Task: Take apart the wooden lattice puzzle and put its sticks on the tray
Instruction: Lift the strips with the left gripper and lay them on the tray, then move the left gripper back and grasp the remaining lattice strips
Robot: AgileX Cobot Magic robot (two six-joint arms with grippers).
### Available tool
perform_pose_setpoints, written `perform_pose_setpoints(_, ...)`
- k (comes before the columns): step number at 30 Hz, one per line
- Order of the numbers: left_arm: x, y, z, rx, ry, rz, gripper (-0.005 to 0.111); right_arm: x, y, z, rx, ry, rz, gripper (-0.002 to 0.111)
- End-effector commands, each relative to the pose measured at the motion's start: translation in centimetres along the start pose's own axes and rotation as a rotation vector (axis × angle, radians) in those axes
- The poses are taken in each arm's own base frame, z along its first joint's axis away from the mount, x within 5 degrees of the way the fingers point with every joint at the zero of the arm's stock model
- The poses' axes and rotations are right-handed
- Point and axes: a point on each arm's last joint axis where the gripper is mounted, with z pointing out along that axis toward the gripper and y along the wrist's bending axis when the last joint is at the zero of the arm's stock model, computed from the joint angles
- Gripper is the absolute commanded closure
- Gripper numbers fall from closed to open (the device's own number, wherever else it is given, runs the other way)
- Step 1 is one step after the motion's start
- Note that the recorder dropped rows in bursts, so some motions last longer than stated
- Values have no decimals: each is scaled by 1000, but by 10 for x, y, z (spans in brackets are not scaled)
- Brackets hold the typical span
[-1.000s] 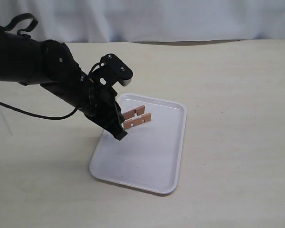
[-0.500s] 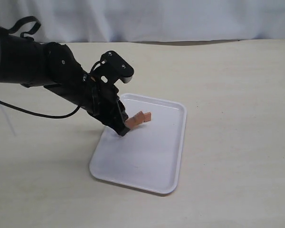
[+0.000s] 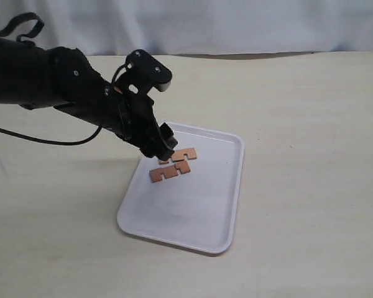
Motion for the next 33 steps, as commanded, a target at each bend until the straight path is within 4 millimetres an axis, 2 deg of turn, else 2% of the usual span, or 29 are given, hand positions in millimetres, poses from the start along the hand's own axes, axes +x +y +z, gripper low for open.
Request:
perform_pose_setpoints(1, -4, 29, -13, -96, -81, -136, 41, -1, 0, 0, -5, -11, 3, 104)
perform_pose_setpoints(5, 8, 59, -7, -175, -90, -238, 41, -1, 0, 0, -5, -11, 3, 104)
perform_pose_setpoints(9, 21, 72, 13, -216, -66, -265, 40, -1, 0, 0, -5, -11, 3, 104)
perform_pose_setpoints(11, 26, 74, 23, -230, -56, -268, 38, -1, 0, 0, -5, -11, 3, 104)
perform_pose_setpoints(13, 30, 75, 31, -238, -48, -269, 31, -1, 0, 0, -5, -11, 3, 104)
perform_pose_setpoints(16, 32, 75, 33, -241, -45, -269, 18, -1, 0, 0, -5, -11, 3, 104)
perform_pose_setpoints(18, 32, 75, 33, -242, -47, -269, 15, -1, 0, 0, -5, -11, 3, 104)
perform_pose_setpoints(33, 41, 76, 47, -243, -21, -328, 15, -1, 0, 0, -5, -11, 3, 104)
